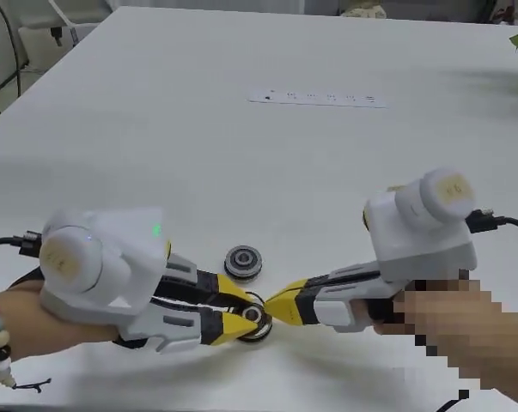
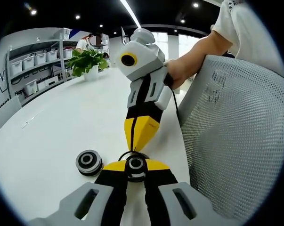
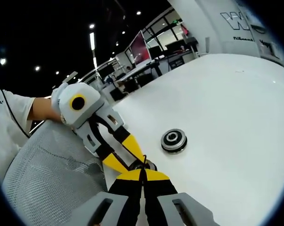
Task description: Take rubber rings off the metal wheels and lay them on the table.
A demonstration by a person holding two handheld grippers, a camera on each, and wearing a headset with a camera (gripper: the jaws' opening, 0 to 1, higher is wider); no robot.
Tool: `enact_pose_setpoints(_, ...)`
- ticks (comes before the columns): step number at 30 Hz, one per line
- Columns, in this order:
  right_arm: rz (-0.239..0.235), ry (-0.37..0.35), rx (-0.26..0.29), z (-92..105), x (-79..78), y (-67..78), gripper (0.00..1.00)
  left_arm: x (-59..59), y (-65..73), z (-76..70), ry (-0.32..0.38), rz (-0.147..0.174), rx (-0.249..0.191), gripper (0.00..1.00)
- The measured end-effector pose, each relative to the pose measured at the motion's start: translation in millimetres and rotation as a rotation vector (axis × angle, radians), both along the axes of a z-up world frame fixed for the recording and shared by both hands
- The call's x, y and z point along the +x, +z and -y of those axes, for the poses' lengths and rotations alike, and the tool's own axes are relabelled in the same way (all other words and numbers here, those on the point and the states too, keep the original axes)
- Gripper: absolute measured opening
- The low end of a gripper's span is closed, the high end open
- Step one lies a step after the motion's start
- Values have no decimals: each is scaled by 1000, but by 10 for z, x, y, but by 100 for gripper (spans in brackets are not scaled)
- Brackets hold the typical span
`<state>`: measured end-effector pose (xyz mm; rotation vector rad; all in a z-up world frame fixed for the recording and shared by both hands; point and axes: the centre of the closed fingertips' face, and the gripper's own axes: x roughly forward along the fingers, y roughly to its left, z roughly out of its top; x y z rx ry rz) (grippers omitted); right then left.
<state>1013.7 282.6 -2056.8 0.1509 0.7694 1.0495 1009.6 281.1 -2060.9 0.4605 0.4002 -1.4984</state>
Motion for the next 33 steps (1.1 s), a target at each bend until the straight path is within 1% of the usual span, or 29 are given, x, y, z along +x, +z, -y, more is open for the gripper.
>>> enact_pose_setpoints(3, 18, 6, -17, 11, 7, 2, 0, 15, 20, 2, -7, -2, 9, 8)
enact_pose_setpoints(4, 18, 3, -15, 18, 14, 7, 0, 28, 46, 5, -3, -2, 0, 9)
enact_pose_setpoints(5, 16, -5, -7, 30, 29, 22, 0, 57, 106, 16, 9, -3, -25, 11)
enact_pose_setpoints(6, 14, -11, 0, 36, 38, 31, 0, 67, 140, 16, 12, -5, -37, 11)
enact_pose_setpoints(8, 11, -20, 4, 50, 45, 40, 0, 73, 205, 4, 8, -8, -51, 12)
enact_pose_setpoints(9, 12, -21, 3, 53, 46, 42, 0, 66, 220, -3, 0, -4, -51, 14)
enact_pose_setpoints(10, 13, -25, 2, 64, 49, 42, 0, 57, 248, -15, -13, 6, -53, 18)
enact_pose_setpoints(11, 13, -28, 2, 70, 52, 43, 0, 62, 272, -25, -10, 5, -60, 24)
enact_pose_setpoints(12, 14, -31, 4, 76, 58, 46, 0, 67, 301, -30, -6, 3, -70, 31)
enact_pose_setpoints(13, 14, -34, 4, 86, 66, 49, 0, 65, 337, -39, -3, -12, -79, 39)
enact_pose_setpoints(14, 16, -38, 5, 91, 72, 54, 0, 62, 360, -47, -2, -16, -82, 43)
enact_pose_setpoints(16, 16, -43, 9, 95, 80, 68, 0, 37, 413, -70, -19, -3, -82, 47)
enact_pose_setpoints(18, 16, -45, 13, 97, 84, 78, 0, 11, 463, -95, -33, 3, -82, 49)
enact_pose_setpoints(21, 19, -46, 13, 101, 87, 91, 0, -17, 526, -128, -45, 8, -85, 58)
enact_pose_setpoints(22, 21, -47, 13, 101, 90, 98, 0, -22, 548, -136, -47, 6, -87, 62)
enact_pose_setpoints(23, 21, -46, 13, 100, 91, 103, 0, -31, 574, -146, -49, -5, -88, 64)
enact_pose_setpoints(25, 23, -46, 15, 99, 93, 115, 0, -57, 611, -170, -57, -17, -84, 69)
enact_pose_setpoints(26, 24, -46, 15, 100, 93, 119, 0, -66, 627, -179, -61, -14, -82, 71)
enact_pose_setpoints(27, 26, -47, 15, 102, 96, 127, 0, -73, 652, -196, -70, 1, -79, 72)
enact_pose_setpoints(30, 36, -55, 16, 116, 110, 153, 0, -73, 690, -262, -78, 12, -56, 75)
enact_pose_setpoints(31, 37, -57, 16, 120, 114, 156, 0, -71, 702, -282, -76, 13, -55, 77)
enact_pose_setpoints(33, 44, -61, 14, 130, 128, 166, 0, -79, 736, -344, -67, 1, -54, 82)
